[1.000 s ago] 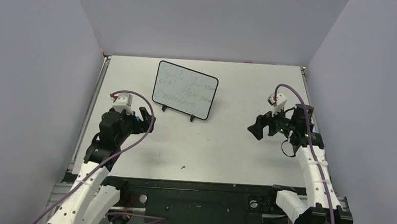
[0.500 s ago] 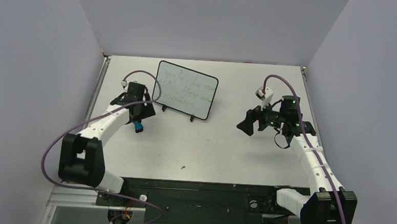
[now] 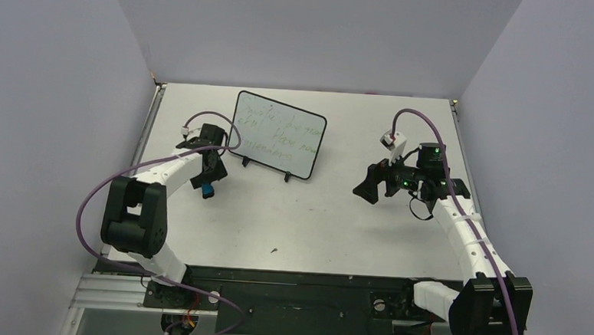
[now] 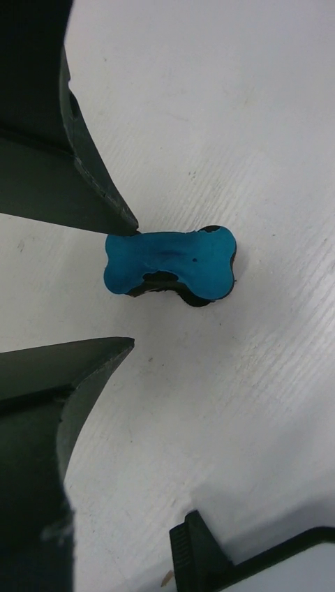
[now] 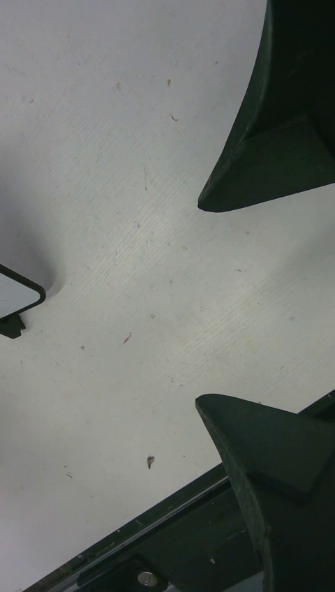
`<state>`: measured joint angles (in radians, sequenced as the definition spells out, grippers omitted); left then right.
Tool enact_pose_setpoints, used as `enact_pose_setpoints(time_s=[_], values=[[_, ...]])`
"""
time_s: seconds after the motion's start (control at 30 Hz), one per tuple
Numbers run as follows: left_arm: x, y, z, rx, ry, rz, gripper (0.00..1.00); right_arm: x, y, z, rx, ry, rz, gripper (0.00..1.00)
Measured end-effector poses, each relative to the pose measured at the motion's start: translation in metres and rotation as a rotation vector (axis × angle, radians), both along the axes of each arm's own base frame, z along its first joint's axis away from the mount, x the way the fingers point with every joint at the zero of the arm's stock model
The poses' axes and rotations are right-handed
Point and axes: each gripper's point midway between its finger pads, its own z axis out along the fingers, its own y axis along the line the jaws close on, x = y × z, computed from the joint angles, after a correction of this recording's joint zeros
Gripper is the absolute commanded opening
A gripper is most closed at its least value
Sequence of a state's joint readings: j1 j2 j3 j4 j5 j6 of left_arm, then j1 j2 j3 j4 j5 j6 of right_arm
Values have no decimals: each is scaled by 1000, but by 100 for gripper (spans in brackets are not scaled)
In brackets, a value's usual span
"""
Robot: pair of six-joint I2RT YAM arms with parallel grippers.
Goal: Erase the whiteboard
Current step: Pick up the whiteboard eraser from the center of the board.
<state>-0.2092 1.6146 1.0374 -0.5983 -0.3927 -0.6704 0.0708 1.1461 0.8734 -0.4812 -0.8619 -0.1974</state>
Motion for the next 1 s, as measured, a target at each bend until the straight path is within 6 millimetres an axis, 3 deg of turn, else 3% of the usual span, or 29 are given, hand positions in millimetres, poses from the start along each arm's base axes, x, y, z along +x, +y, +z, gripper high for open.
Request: enact_pose_setpoints(time_s=[0.23,0.53,0.67,0.77,1.0], values=[[-7,16,-19,4,52,50,53,-1,-2,-3,-1,17,-4,99],[-6,23,-27,-34,58,55,47,2,-8,-2,-2,15,-23,99],[-6,26,-35,-43,74,52,37,3,-12,-2,2,18,-35,99],[-5,25,-39,-53,81,41,18,4,-13,-2,1,19,-40,99],[-2,24,-37,-54,76,12,0,4,-14,-3,-4,11,-34,99]])
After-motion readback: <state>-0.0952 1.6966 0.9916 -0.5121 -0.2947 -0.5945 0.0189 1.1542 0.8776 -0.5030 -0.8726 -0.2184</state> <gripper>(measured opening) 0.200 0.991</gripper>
